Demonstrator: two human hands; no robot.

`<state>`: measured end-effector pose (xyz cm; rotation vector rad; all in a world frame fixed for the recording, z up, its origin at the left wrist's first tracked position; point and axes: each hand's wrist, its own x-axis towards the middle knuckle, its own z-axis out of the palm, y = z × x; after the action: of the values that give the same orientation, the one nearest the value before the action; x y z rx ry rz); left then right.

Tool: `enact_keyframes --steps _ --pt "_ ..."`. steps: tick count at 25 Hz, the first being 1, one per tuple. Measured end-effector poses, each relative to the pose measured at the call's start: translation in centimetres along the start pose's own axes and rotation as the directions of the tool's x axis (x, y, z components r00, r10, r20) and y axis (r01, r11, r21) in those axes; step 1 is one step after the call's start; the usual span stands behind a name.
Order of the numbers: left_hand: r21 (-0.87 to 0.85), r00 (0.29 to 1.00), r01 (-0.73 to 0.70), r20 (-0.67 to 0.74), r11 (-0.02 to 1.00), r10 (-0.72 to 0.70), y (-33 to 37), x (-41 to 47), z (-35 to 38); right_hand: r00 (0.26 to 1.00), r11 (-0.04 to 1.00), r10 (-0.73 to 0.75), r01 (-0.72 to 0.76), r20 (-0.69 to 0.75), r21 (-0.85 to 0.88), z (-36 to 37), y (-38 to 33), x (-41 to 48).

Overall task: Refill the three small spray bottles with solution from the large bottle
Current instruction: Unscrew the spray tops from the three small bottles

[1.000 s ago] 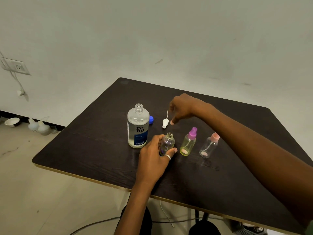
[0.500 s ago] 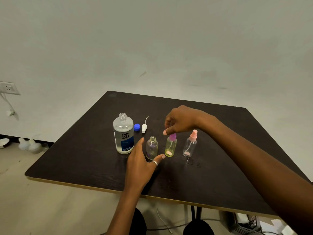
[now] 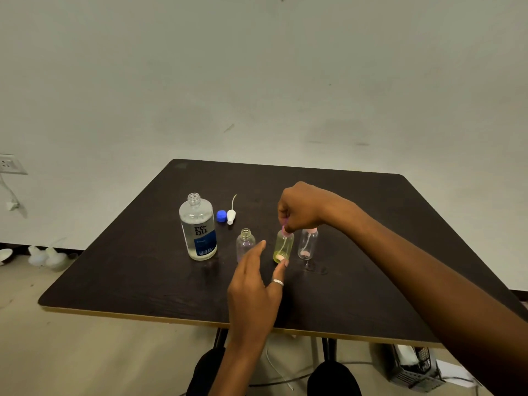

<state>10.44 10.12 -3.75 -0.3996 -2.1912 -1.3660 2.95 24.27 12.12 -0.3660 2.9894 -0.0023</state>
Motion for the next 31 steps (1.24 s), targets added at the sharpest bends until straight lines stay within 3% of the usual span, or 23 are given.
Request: enact_keyframes --steps 5,8,18,23,31 --pt "-0.017 0.960 0.204 0.201 0.979 -0.196 0.3 0.6 2.1 0.999 0.999 0.006 -0.007 0.032 0.034 0.5 0.1 -1.4" --pt "-0.038 0.943 0.228 0.258 0.973 -0.211 -0.3 1.5 3.2 1.000 0.999 -0.004 0.004 -0.003 0.054 0.9 -0.2 -1.8" --pt "-0.136 0.960 0.193 0.232 0.972 -0.158 -1.5 2.4 3.8 0.997 1.000 0.005 -0.006 -0.079 -0.012 2.3 -1.1 -1.6" --pt "-0.188 0.957 0.205 0.244 0.961 -0.157 -1.5 2.5 3.5 0.994 0.995 -0.072 0.067 -0.078 -0.072 2.6 -1.4 -1.9" --pt "-0.211 0.949 0.222 0.272 0.952 -0.161 -1.4 2.6 3.3 0.984 0.984 -0.175 0.175 -0.028 -0.029 1.9 -0.9 -2.1"
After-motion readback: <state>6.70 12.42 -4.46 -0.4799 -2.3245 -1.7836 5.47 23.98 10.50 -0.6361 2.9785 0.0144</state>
